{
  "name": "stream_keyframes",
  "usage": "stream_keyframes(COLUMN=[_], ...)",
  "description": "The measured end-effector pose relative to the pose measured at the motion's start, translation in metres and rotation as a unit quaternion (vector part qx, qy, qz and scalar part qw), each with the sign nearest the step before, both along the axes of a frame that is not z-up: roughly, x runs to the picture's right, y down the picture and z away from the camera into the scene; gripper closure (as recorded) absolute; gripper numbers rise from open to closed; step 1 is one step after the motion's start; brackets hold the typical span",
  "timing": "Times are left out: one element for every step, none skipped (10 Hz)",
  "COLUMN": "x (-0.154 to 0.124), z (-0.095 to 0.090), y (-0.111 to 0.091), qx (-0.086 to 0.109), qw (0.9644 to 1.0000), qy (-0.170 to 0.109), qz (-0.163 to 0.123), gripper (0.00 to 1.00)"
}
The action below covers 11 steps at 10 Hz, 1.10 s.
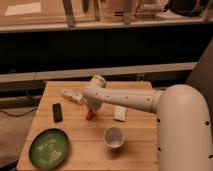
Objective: Drag the pepper across the table
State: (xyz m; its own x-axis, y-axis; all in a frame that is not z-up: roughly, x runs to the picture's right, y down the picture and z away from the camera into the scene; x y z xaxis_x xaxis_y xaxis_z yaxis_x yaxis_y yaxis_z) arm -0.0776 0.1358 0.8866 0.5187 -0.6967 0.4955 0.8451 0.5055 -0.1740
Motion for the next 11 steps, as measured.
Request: stream_keyframes(x=[-0.0002, -0.0007, -0.001, -0.0011, -0.0021, -0.0028, -0.0032, -0.0034, -0.0041, -0.0046, -0.0051], z=[-0.001, -0.0014, -0.0019, -0.0025, -0.0034, -0.0039, -0.0044, -0.0048, -0.0054, -0.0058, -0.0063], y=[-0.0006, 0.0001, 0.0003, 0.0005, 0.0006, 0.0011, 0.0008, 0.0012, 0.002, 0.0025, 0.0021], qx=[0.001, 0.0, 0.0, 0.0, 0.0, -0.001, -0.001, -0.001, -0.002, -0.002, -0.002], qw=[1.0, 1.0, 1.0, 1.0, 1.0, 1.0, 1.0, 1.0, 1.0, 1.0, 1.0], qy=[0.0, -0.001, -0.001, -0.001, -0.002, -0.002, -0.003, -0.003, -0.004, -0.004, -0.005], qz=[-0.001, -0.002, -0.003, -0.003, -0.004, -0.005, -0.005, -0.006, -0.006, -0.007, -0.008], gripper=[0.98, 0.98, 0.98, 0.98, 0.98, 0.98, 0.98, 0.98, 0.98, 0.98, 0.98])
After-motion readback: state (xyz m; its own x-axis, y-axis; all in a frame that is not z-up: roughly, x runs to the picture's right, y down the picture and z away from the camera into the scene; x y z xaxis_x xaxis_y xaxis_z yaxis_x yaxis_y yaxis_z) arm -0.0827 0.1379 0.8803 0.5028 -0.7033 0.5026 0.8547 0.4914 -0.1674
